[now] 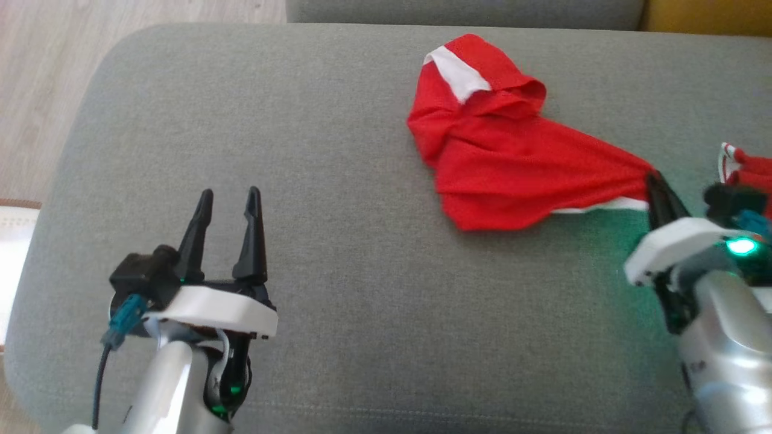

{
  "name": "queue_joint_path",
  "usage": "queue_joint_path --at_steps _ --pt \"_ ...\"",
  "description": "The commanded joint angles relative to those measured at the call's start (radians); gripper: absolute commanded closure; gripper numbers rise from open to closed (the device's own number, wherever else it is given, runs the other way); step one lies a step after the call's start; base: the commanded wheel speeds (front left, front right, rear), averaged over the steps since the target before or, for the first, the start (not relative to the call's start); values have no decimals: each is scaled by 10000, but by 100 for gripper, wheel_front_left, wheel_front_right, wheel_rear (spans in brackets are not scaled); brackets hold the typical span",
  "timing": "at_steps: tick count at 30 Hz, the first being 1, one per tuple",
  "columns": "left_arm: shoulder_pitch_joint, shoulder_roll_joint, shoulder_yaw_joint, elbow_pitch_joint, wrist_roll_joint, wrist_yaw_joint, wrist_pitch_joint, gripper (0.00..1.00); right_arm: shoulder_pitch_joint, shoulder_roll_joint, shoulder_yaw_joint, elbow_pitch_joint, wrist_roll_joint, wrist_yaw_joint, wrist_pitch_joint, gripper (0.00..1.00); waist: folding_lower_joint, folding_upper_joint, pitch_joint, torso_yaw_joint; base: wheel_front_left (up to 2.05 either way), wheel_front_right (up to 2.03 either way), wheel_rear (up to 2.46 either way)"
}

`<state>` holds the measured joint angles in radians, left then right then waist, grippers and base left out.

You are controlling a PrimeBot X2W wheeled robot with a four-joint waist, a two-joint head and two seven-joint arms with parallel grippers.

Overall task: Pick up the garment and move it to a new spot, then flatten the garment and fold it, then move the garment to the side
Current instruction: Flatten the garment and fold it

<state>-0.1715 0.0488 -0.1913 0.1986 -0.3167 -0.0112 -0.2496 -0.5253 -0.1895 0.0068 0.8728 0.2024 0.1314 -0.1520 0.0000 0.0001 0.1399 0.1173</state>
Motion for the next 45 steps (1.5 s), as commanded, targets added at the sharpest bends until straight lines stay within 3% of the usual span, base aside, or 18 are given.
queue_joint_path --at_steps 1,5,6,7,20,27,34,45 --pt "-281 31 223 -303 127 -61 -122 0 91 -174 42 -378 -122 -7 81 100 0 -1 0 -44 0 0 0" --pt "-244 22 150 -312 129 -63 -122 0 451 -428 -507 -843 -461 -7 577 100 0 -1 24 -177 0 0 0" --pt "-242 20 131 -307 127 -66 -122 0 528 -432 -615 -972 -572 -7 622 9 0 -1 31 -202 0 0 0" --pt "-244 19 109 -301 116 -70 -122 0 602 -411 -702 -1106 -700 -7 648 0 0 -1 37 -227 0 0 0" --pt "-220 16 93 -307 55 -9 -122 0 1818 767 -510 -3521 -1511 -7 -286 0 0 -1 -187 -566 0 0 0" --pt "50 15 168 -384 -20 61 -122 0 3282 1348 1083 -5025 -1331 -7 -617 0 0 -1 -351 -806 0 0 0" --pt "76 15 79 -347 -20 38 -122 0 3603 1389 2339 -5528 -851 -7 -417 0 0 -1 -410 -779 0 0 0" --pt "34 15 -283 -293 -273 151 -122 0 2065 1392 2040 -5085 -1835 -7 419 0 0 -1 -153 256 0 0 0"
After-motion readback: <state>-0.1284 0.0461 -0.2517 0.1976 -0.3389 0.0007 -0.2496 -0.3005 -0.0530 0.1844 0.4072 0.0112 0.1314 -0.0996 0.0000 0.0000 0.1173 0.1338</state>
